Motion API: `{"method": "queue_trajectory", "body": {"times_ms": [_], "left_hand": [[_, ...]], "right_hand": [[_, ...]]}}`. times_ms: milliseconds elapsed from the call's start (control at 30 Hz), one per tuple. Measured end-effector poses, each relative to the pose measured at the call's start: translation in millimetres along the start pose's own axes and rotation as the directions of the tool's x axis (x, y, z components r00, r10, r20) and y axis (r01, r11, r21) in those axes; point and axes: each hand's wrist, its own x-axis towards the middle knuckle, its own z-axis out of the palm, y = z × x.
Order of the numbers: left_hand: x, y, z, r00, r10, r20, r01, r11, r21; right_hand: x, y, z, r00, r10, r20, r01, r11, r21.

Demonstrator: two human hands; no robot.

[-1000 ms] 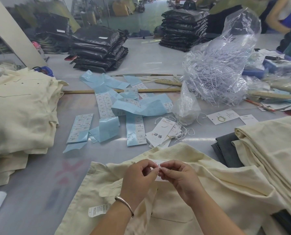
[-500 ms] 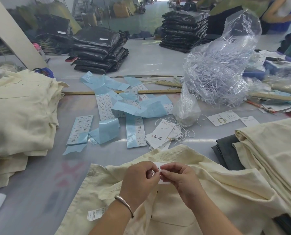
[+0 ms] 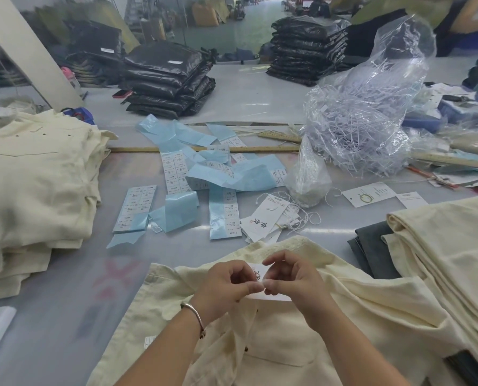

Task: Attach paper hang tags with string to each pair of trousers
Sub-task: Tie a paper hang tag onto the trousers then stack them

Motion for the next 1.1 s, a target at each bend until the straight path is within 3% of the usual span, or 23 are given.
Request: {"method": "queue_trajectory", "body": {"times_ms": [167,300,367,433,533,600,700,800,867,933,1000,1100], "left_hand": [[5,2,-10,0.999,-0.047,0.000,0.047,0.991,0.124],[8,4,-10,0.988,0.110,-0.112,-0.067,0.940,0.335],[16,6,-9,0.980,0.191,-0.054,-0.135,0.842,0.522],[27,4,-5,0.991,0.132,0.035,-0.119,0.707,0.698],[38,-2,10,0.993,-0.112,0.027,0.016,0.365,0.931],[41,-6,20,0.984,-0.177,-0.014,0.061,0.263,0.963],[42,-2,21,0.994,-0.096,0.043,-0.008,0.332,0.943],[37,27,1,0.970,-0.118,0.214,-0.108,0.580,0.807],[33,54,-34,0.928,-0.200,0.316,-0.052,0.767,0.640],[31,73,-73,0.880,-0.274,0.388,0.052,0.867,0.495],[34,71,-102,0.908,-0.275,0.315,0.030,0.794,0.607],[36,33,-121,0.969,-0.201,0.141,-0.020,0.506,0.862]], "right_hand": [[4,-5,9,0.998,0.049,0.027,-0.045,0.991,-0.125],[5,-13,9,0.999,0.004,-0.045,-0.011,0.986,-0.166],[0,-11,8,0.992,-0.021,-0.127,-0.032,0.916,-0.400],[-11,-6,5,0.975,-0.043,-0.217,-0.112,0.748,-0.655],[-39,-1,0,0.960,-0.048,-0.276,-0.178,0.656,-0.733],[-57,3,-4,0.949,-0.037,-0.312,-0.222,0.624,-0.749],[-77,11,-3,0.925,-0.009,-0.380,-0.297,0.608,-0.736],[-90,16,11,0.885,-0.016,-0.465,-0.349,0.638,-0.686],[-94,15,26,0.859,-0.095,-0.504,-0.333,0.643,-0.690],[-97,13,43,0.827,-0.237,-0.509,-0.271,0.625,-0.732],[-101,12,59,0.786,-0.359,-0.504,-0.243,0.570,-0.785],[-100,20,77,0.802,-0.318,-0.505,-0.400,0.342,-0.850]]}}
